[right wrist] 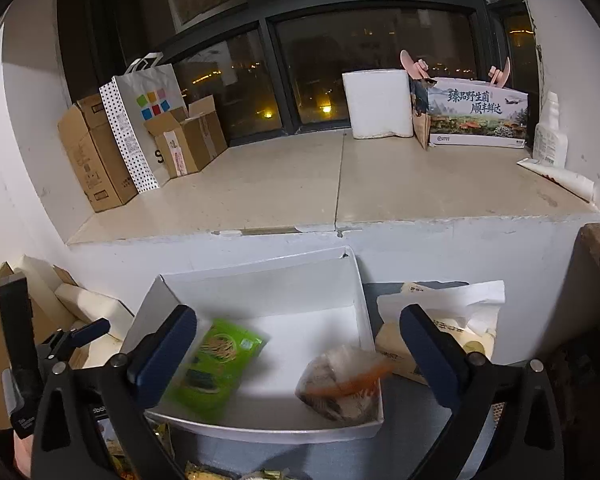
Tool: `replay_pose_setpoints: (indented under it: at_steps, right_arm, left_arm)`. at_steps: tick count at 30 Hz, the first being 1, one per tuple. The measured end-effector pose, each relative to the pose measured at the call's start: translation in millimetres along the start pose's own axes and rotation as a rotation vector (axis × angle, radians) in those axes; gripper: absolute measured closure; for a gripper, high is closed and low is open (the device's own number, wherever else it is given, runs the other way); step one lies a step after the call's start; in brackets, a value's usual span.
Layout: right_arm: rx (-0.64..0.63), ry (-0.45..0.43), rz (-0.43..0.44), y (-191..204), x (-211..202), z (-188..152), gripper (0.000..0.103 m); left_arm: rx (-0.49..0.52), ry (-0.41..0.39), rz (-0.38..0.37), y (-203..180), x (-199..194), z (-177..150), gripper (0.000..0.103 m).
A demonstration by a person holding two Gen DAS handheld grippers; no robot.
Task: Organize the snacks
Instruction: 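Carry the seaweed pack into the white box with the left gripper while the right gripper grasps a white-orange bag, then release the seaweed pack and white-orange bag into the white box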
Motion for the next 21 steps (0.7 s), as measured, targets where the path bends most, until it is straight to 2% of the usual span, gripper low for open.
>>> replay_pose_setpoints:
  at_steps: [5,10,16,21]
  right_arm:
    - [-0.017,-0.044,0.016,9.8,-22.2,-0.8,0.000]
    - [-0.015,-0.074,0.072,22.6,-57.2,-15.1,0.000]
    - [-0.006,-0.130,0.151,38.0,-113.9,-54.0,0.000]
    - [0.058,-0.134,0.209,43.5,-151.6,-107.6,0.000]
  left_arm:
    - [0.011,-0.033,-0.042,0.5,-31.3,-8.2,0.000]
    - [0.081,-0.078,-0.079,-8.2,-80.0,-28.9,0.000]
    - [0.117,-0.078,-0.099,-7.9,-136.3,-63.3,0.000]
    - [0.089,-0.124,-0.078,1.0,-189.8,-109.1,0.000]
Point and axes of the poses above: each gripper's, at about its wrist camera, not at the fingertips, and x roughly the way its jaws point, y to its left, z to its top, the point moved 3 cm from there along x, roughly the way its jaws point, and after that the axes turned 3 degrees about -y, right-handed, at the moved point
